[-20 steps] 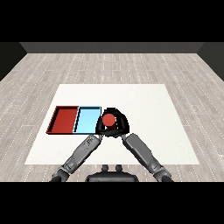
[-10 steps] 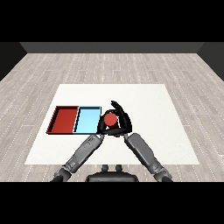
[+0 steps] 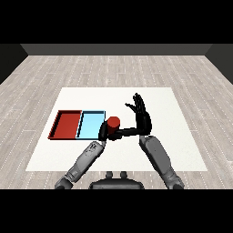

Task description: Pick the red can and put it in the red box

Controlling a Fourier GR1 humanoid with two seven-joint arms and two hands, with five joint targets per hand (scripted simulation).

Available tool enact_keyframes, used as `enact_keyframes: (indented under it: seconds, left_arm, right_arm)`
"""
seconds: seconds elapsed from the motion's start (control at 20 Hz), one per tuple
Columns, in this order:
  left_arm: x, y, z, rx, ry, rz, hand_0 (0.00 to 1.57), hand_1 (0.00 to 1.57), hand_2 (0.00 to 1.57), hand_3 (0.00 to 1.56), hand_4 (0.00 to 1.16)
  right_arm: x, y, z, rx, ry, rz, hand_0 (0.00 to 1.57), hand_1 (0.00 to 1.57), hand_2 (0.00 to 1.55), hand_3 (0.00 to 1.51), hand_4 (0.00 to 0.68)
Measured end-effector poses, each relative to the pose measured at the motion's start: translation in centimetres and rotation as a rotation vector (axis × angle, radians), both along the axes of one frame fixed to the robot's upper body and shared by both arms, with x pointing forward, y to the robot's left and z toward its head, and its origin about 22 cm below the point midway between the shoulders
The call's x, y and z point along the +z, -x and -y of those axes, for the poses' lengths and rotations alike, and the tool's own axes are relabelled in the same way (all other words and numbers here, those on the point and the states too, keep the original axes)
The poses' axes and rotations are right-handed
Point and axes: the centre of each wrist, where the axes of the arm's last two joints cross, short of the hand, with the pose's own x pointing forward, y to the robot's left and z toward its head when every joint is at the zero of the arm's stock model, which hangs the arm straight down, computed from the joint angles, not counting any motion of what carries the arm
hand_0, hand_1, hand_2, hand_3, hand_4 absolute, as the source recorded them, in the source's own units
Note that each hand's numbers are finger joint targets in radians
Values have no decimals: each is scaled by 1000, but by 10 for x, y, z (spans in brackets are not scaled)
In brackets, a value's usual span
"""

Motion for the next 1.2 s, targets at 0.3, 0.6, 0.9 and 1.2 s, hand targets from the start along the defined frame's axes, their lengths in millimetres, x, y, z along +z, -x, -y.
enact_keyframes:
  seconds: [0.3, 0.6, 0.9, 1.2]
  left_arm:
    - [-1, -3, -21, 49, -15, 10, 1571, 1571, 1571, 1468, 1134]
    - [22, -9, -62, 107, -72, 56, 1571, 1571, 1561, 1461, 1111]
    - [47, -18, -104, 191, -157, 70, 1571, 1571, 1557, 1419, 1123]
    - [59, -36, -141, 292, -289, 61, 1424, 1424, 1452, 1388, 1112]
  right_arm:
    - [20, 10, 39, -95, -33, 30, 0, 0, 0, 0, 0]
    - [-8, 13, 83, -169, -41, -13, 0, 0, 0, 0, 0]
    - [-42, 22, 119, -240, 23, -101, 0, 0, 0, 0, 0]
    - [-85, 43, 142, -258, 53, -189, 0, 0, 0, 0, 0]
